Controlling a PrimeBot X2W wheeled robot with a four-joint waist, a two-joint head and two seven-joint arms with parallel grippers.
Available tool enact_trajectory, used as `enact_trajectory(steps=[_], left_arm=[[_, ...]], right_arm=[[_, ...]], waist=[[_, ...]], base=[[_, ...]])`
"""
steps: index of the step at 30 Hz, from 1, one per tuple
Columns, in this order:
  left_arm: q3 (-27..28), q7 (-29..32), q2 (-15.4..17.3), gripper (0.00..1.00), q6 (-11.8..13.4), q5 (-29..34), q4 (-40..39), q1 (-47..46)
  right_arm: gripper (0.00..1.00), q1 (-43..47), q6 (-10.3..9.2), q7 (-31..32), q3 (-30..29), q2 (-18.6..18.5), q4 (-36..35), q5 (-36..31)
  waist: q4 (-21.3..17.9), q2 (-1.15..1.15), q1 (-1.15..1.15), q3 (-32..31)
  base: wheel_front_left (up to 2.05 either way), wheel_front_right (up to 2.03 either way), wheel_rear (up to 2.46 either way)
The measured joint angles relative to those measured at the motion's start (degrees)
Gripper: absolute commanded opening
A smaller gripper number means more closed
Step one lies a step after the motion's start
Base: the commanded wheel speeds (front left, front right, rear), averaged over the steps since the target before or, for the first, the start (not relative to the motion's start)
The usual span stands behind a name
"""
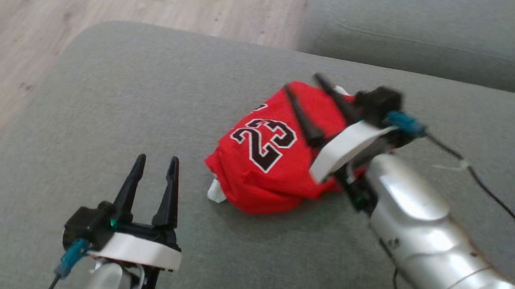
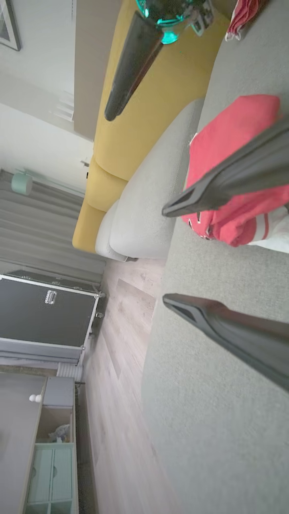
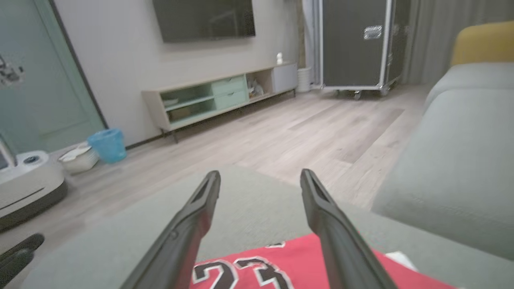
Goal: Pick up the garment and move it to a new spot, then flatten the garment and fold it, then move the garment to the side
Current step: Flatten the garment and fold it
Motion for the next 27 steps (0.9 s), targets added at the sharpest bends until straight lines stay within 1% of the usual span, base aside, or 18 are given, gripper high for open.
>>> enact_trajectory(steps=[4, 7, 11, 14, 16, 18, 22, 27], left_arm=[[0.60, 0.00, -0.01, 1.00, 0.00, 0.01, -1.24, 0.08], [1.21, 0.00, -0.02, 1.00, 0.00, 0.02, -2.05, 0.19], [1.58, 0.00, -0.04, 1.00, 0.01, 0.02, -2.50, 0.25], [1.59, 0.00, -0.05, 1.00, 0.00, 0.02, -2.59, 0.49], [1.56, 0.00, -0.05, 1.00, 0.00, 0.02, -2.61, 0.49], [1.44, 0.00, -0.07, 1.00, 0.00, 0.02, -2.61, 0.48], [0.82, 0.00, -0.08, 1.00, 0.00, 0.02, -2.59, 0.36], [0.05, 0.00, -0.08, 1.00, 0.00, 0.02, -2.44, 0.23]], right_arm=[[1.00, -0.08, 0.00, -2.12, -9.07, -1.49, 1.62, -4.31], [1.00, 2.23, 0.00, -2.38, -17.24, -3.27, 0.90, -8.39], [1.00, 11.39, 0.00, -2.53, -28.74, -3.25, -4.77, -13.43], [1.00, 20.08, 0.00, -2.53, -34.73, -1.81, -8.61, -16.31], [1.00, 24.50, 0.00, -2.52, -37.00, -0.69, -10.37, -18.02], [1.00, 26.94, 0.00, -2.52, -38.11, 0.04, -11.70, -19.13], [1.00, 27.16, 0.00, -2.52, -39.53, 0.40, -13.94, -20.72], [1.00, 26.42, 0.00, -0.34, -39.33, 0.41, -13.28, -20.91]], waist=[[-2.68, 0.00, 0.00, -0.46], [-4.58, 0.00, 0.00, -0.77], [-6.74, 0.00, 0.00, -0.86], [-7.72, 0.00, 0.00, -0.70], [-7.94, 0.00, 0.00, -0.35], [-7.90, 0.00, 0.00, 0.05], [-7.06, 0.00, 0.00, 0.93], [-5.20, 0.00, 0.00, 2.28]], base=[[0.00, 0.00, 0.00], [0.00, 0.00, 0.00], [0.00, 0.00, 0.00], [0.00, 0.00, 0.00], [0.00, 0.00, 0.00], [0.00, 0.00, 0.00], [0.00, 0.00, 0.00], [0.00, 0.00, 0.00]])
